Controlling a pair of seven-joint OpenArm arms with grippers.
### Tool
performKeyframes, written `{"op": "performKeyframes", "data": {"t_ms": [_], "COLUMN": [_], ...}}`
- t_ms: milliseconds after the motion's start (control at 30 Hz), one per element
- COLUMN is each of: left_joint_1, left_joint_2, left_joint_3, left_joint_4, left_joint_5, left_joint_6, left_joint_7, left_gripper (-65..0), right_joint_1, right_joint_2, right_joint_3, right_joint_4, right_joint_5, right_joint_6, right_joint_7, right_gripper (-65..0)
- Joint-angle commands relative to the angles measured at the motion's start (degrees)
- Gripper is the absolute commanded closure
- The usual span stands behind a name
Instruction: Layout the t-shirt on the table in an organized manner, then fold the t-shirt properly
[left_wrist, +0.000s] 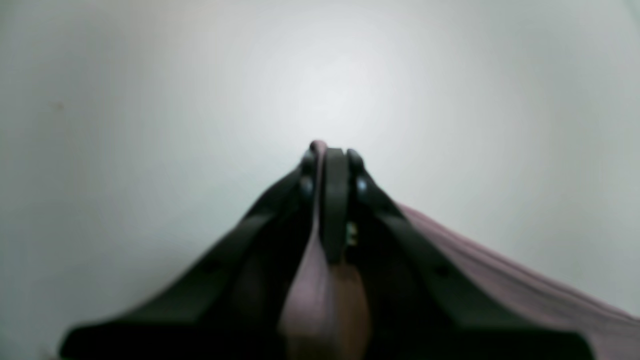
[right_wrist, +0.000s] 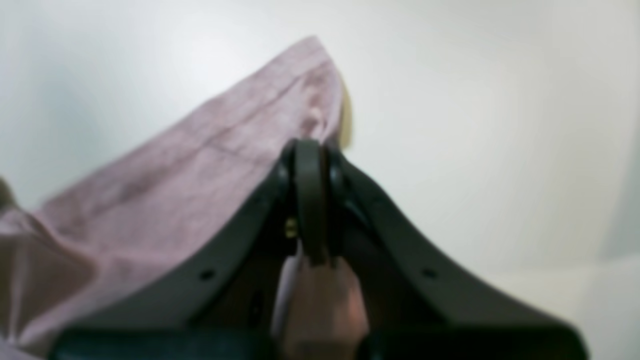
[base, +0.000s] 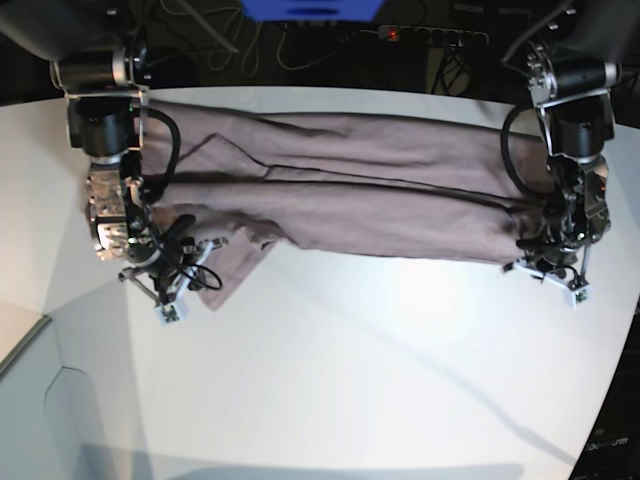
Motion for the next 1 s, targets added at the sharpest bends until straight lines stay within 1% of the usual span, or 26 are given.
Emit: {"op": "performKeyframes", "data": {"t_ms": [0,167,333,467,533,733,833,933,967], "left_joint_1": [-1.37,-1.37,-1.29,-1.29,-1.29,-1.37,-1.37,-1.37,-1.55], "left_joint_2": [-0.8,-0.8,-0.8,-0.72,-0.72,-0.63,-0.63,-0.63,-0.63], "left_joint_3": [-0.03,-0.03,-0.12,-0.12,-0.12,-0.12,-0.12,-0.21,-0.21], "left_joint_4": [0.89,1.15,6.6,9.85,10.73,14.34,16.09,16.97,16.97], "left_joint_5": [-0.15,-0.24,-0.24,-0.24,-0.24,-0.33,-0.33,-0.33,-0.33], "left_joint_6": [0.2,0.2,0.2,0.2,0.2,0.2,0.2,0.2,0.2], "left_joint_7": [-0.86,-0.78,-0.34,-0.25,-0.25,-0.34,-0.6,-0.69,-0.78], "left_gripper": [0.0,0.0,0.0,0.0,0.0,0.0,0.0,0.0,0.0], "right_joint_1": [-0.57,-0.74,-0.39,-0.3,-0.3,-0.57,-0.57,-0.74,-0.74], "right_joint_2": [0.19,0.19,0.19,0.1,-0.51,-0.69,-2.1,-2.89,-3.68], "right_joint_3": [0.22,0.39,0.39,0.31,0.39,0.48,0.48,2.94,3.47], "right_joint_4": [-0.38,7.71,16.33,22.74,24.68,29.42,31.62,34.52,35.14], "right_joint_5": [-2.14,-2.14,-2.14,-2.14,-2.14,-2.14,-2.14,-2.14,-2.14], "right_joint_6": [-0.02,-0.02,-0.02,-0.02,-0.02,-0.02,-0.02,-0.02,-0.02], "right_joint_7": [-4.69,-5.04,-8.03,-8.47,-8.47,-8.47,-8.38,-8.47,-8.47], "right_gripper": [0.0,0.0,0.0,0.0,0.0,0.0,0.0,0.0,0.0]}}
